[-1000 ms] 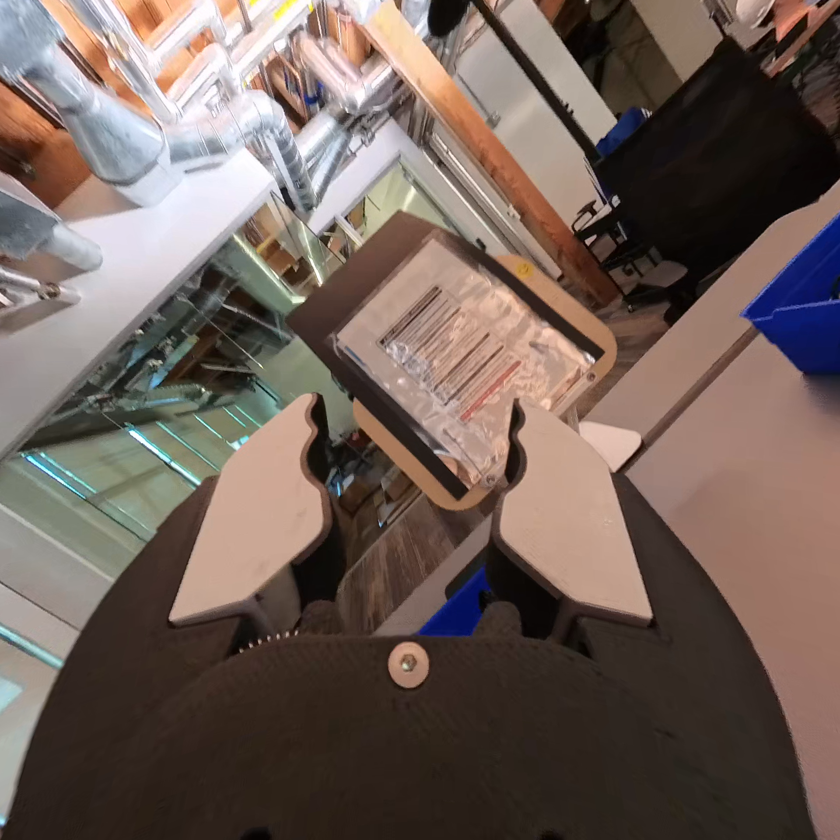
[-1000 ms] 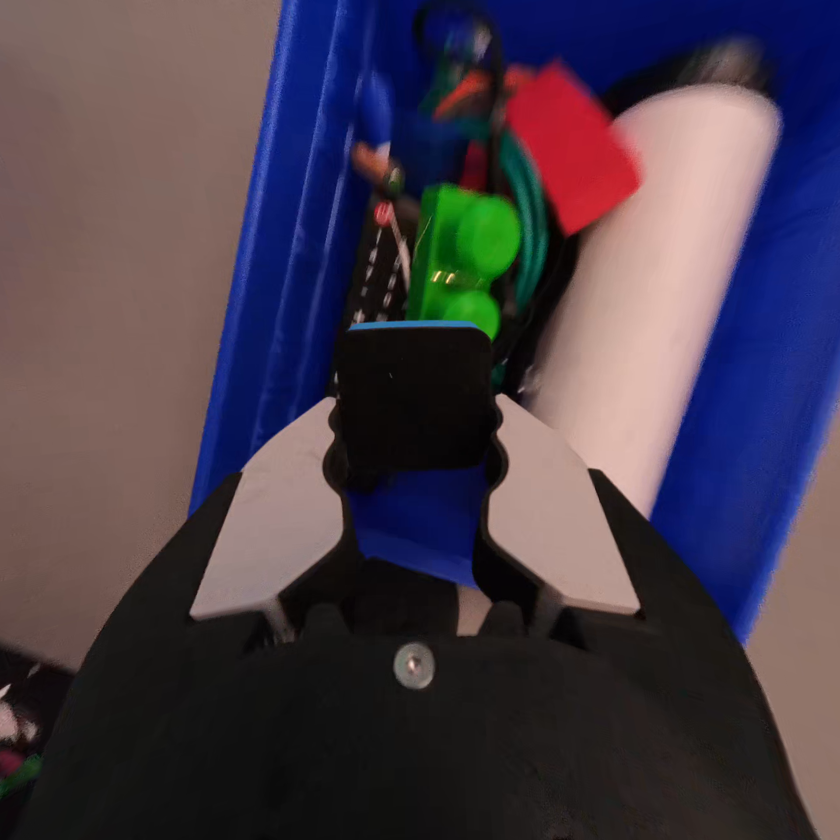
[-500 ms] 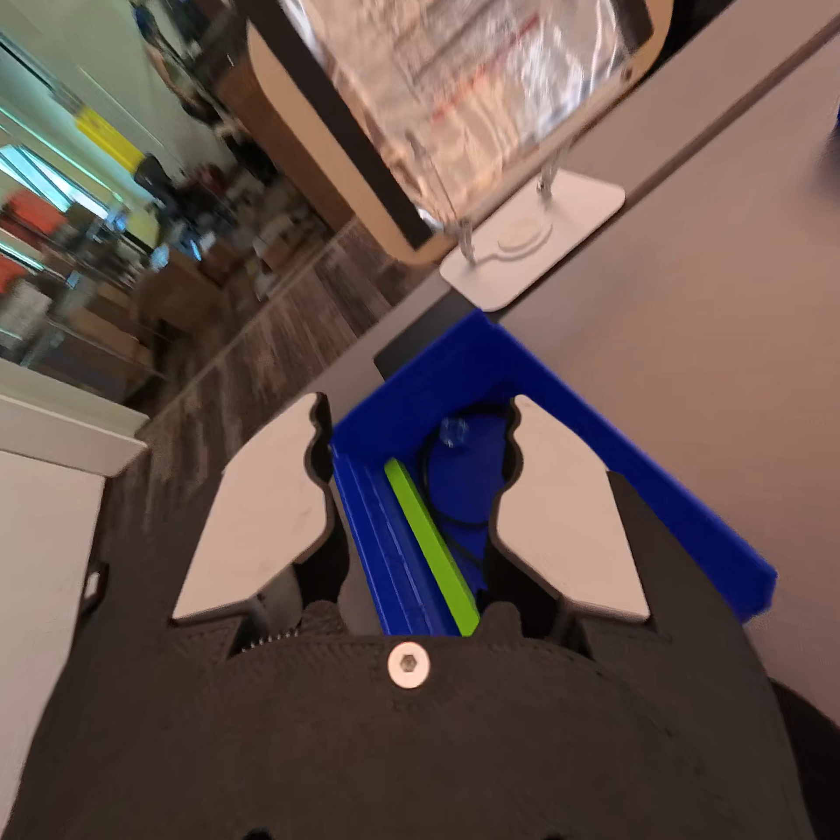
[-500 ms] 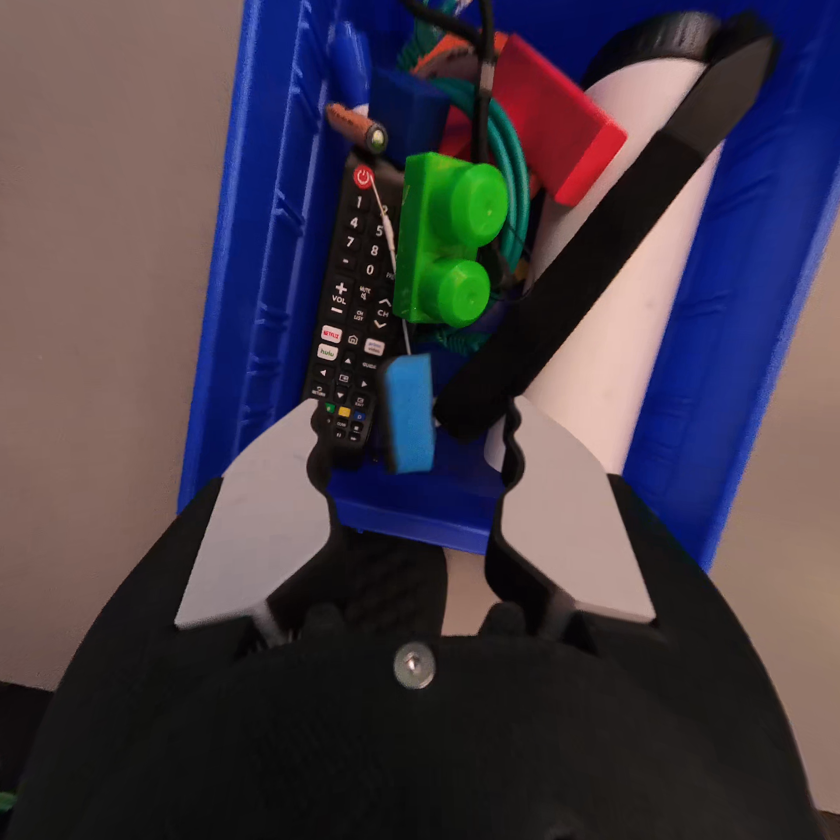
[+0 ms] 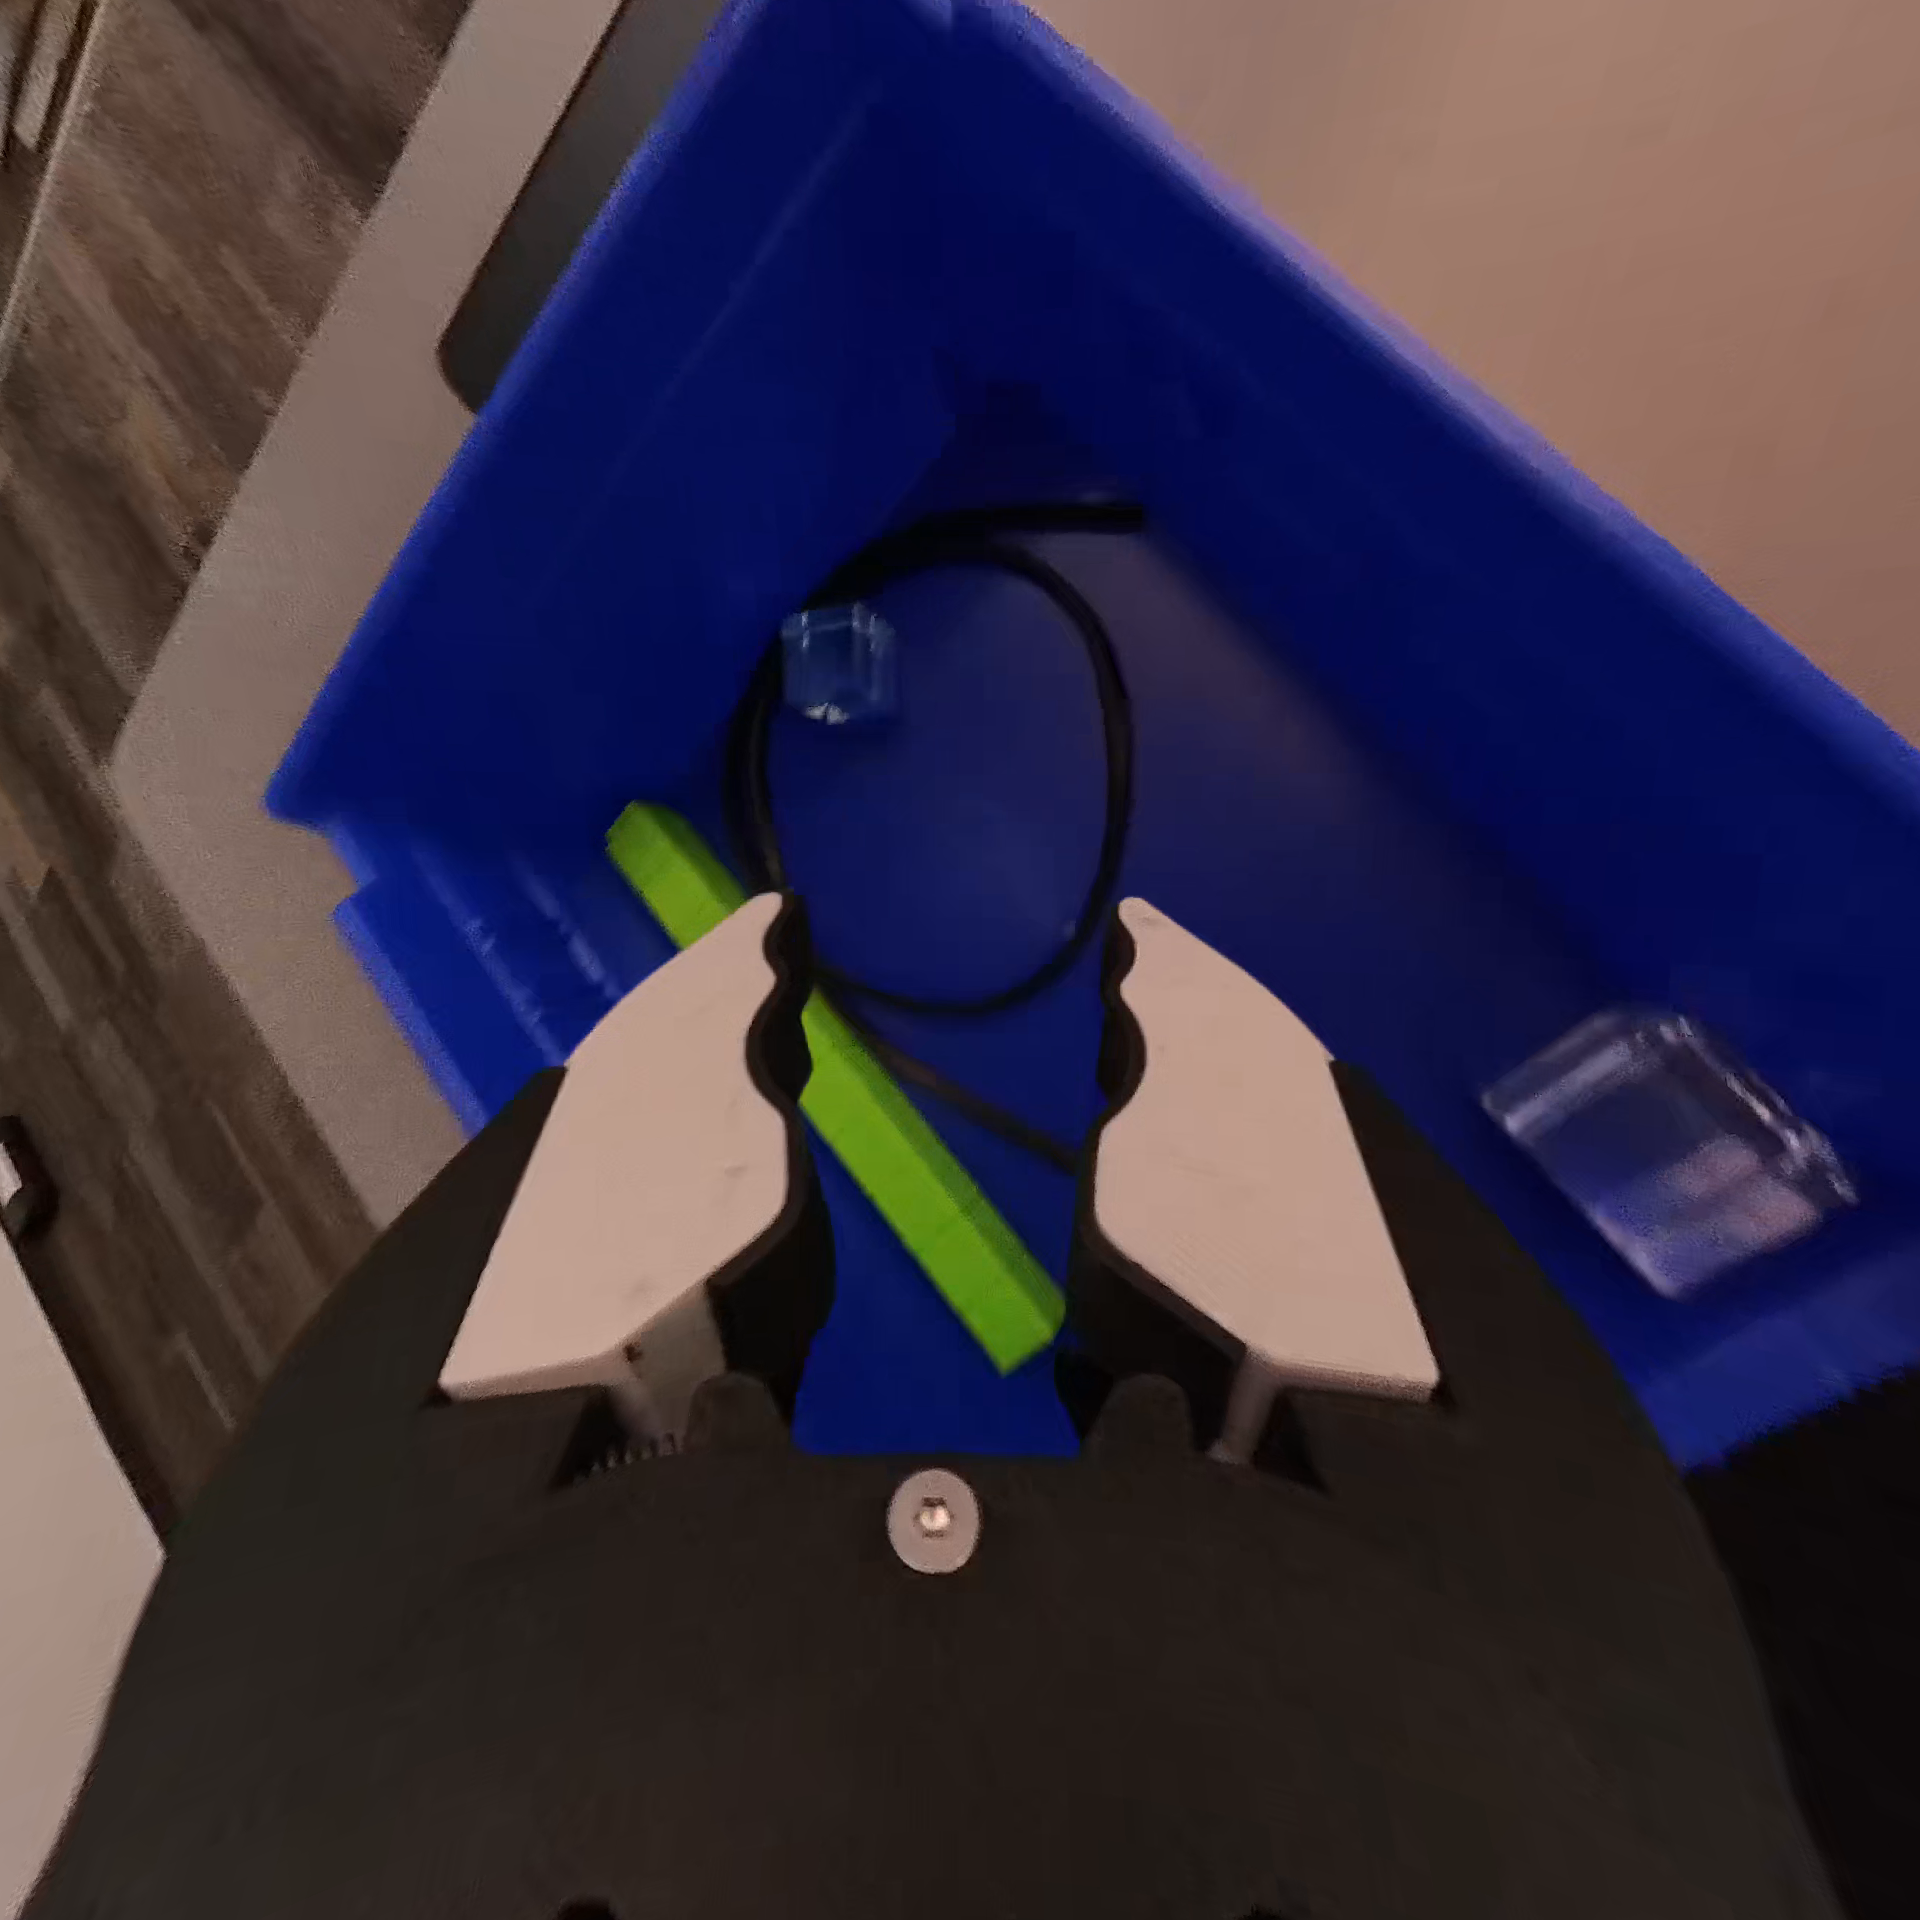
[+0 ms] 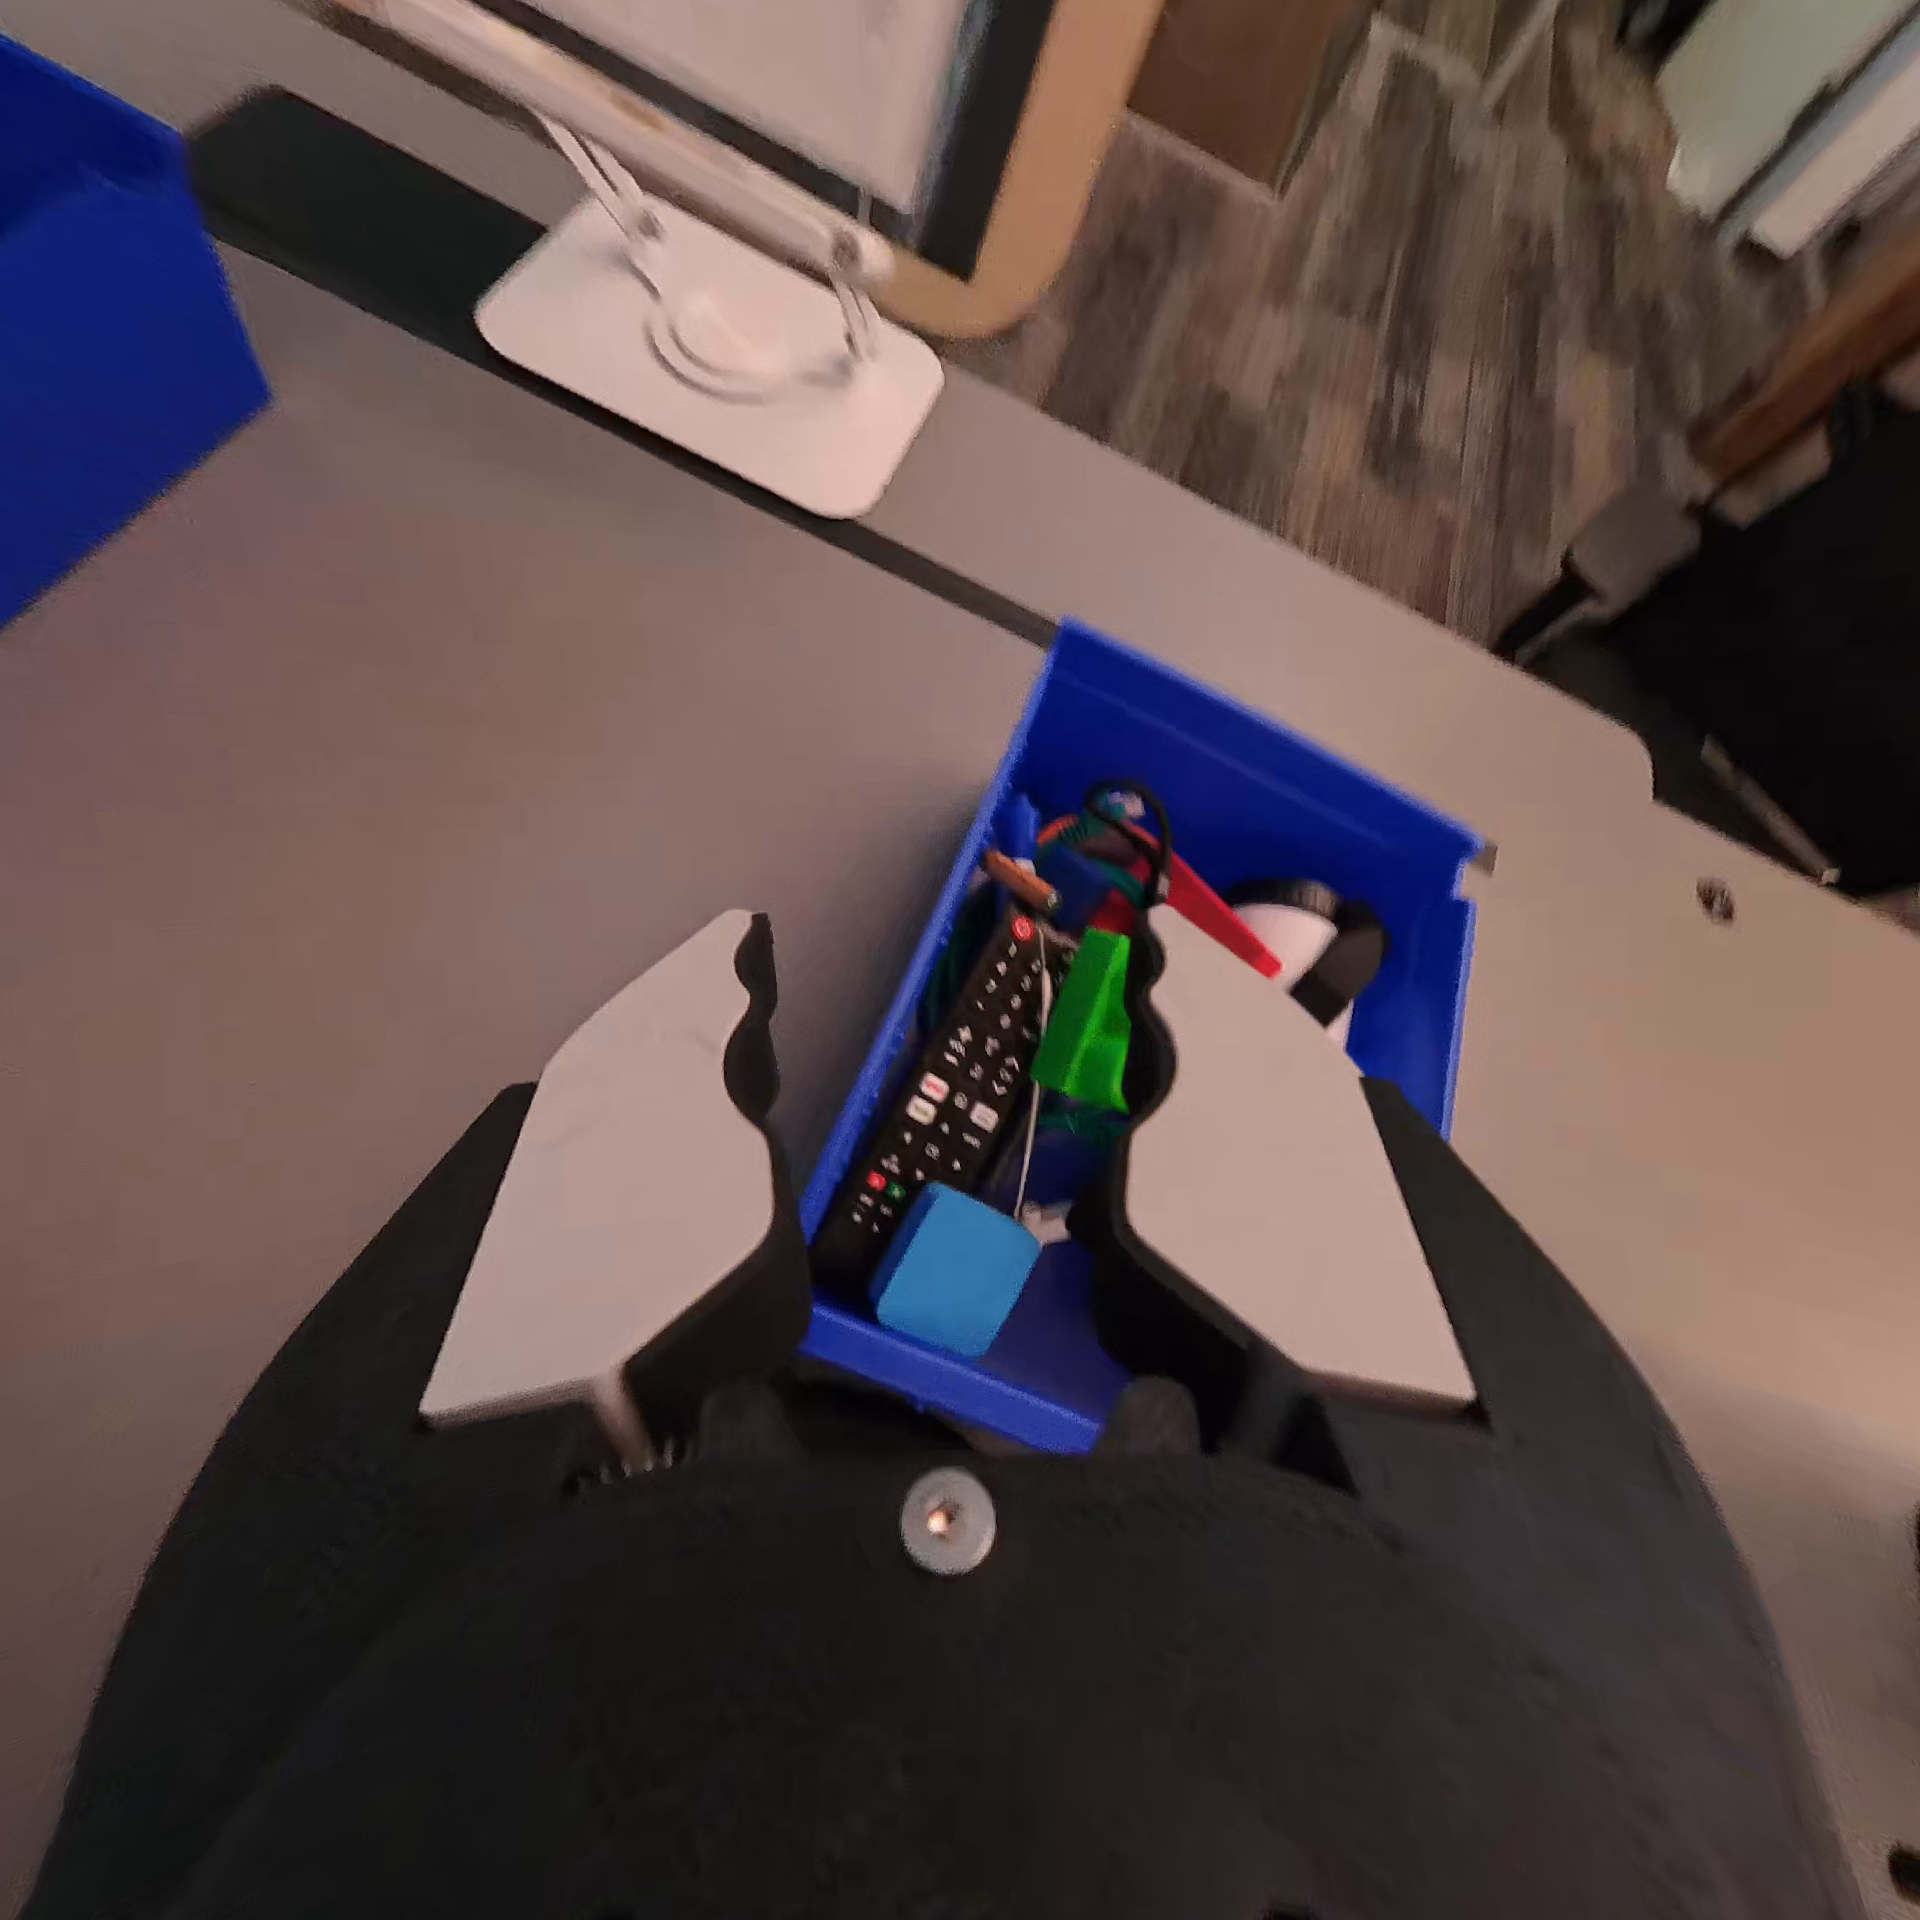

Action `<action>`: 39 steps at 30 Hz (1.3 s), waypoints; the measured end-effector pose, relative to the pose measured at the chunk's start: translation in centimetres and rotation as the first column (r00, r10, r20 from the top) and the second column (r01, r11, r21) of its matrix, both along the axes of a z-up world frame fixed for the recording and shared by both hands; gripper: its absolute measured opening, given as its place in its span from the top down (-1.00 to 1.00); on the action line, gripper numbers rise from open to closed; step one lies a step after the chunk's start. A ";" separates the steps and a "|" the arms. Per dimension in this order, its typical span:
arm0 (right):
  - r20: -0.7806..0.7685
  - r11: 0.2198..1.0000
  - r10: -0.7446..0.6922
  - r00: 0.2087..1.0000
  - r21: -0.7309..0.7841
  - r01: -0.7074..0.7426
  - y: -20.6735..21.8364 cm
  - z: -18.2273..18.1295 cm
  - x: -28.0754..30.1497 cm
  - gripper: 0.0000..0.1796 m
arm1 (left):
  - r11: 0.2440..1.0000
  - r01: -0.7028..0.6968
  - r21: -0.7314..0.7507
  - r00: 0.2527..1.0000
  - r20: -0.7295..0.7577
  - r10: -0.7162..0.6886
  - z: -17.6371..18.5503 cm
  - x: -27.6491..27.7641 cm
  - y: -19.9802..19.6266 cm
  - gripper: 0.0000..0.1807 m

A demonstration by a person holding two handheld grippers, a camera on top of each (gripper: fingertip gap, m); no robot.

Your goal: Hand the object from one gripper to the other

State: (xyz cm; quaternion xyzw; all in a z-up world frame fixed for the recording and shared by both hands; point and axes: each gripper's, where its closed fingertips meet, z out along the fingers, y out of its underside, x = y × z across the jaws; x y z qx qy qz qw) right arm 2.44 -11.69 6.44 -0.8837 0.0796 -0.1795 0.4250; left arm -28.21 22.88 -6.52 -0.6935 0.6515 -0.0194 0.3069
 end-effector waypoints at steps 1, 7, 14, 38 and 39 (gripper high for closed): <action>0.020 1.000 0.023 1.000 0.015 -0.024 0.5 0.5 -0.6 0.28 | 1.000 -0.020 0.011 1.000 0.015 0.020 -0.6 0.9 0.7 0.40; 0.057 0.998 0.065 0.996 0.022 -0.066 1.6 0.8 -1.3 0.31 | 0.984 -0.152 0.090 0.974 0.184 0.133 -2.4 5.2 4.8 0.40; 0.065 0.995 0.100 0.993 -0.010 -0.100 1.5 0.4 -1.2 0.31 | 0.987 -0.155 0.033 0.981 0.119 0.150 -4.9 5.1 7.4 0.39; 0.445 0.872 0.329 0.833 0.195 -0.448 6.1 7.2 -8.8 0.28 | 0.974 0.223 -0.043 0.724 0.677 -0.136 15.2 7.0 -5.9 0.65; 0.489 0.827 0.367 0.791 0.217 -0.518 6.7 7.7 -10.7 0.17 | 0.943 0.327 -0.060 0.648 0.741 -0.177 17.3 7.3 -8.9 0.65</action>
